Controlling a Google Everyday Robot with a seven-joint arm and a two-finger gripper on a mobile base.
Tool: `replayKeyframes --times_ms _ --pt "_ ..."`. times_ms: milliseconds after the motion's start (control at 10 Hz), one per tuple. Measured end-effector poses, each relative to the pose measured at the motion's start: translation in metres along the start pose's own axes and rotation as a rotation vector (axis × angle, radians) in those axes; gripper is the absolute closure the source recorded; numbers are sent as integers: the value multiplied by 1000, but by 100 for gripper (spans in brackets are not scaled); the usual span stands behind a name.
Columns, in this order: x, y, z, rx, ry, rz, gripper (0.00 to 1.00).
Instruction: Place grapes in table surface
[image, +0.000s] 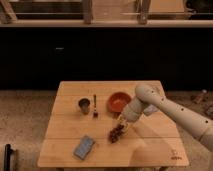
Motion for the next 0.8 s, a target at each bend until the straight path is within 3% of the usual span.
replayKeyframes --times_ms 200,800 --pt "2 3 3 -12 6 8 22" --pt "8 8 -11 -7 43 14 20"
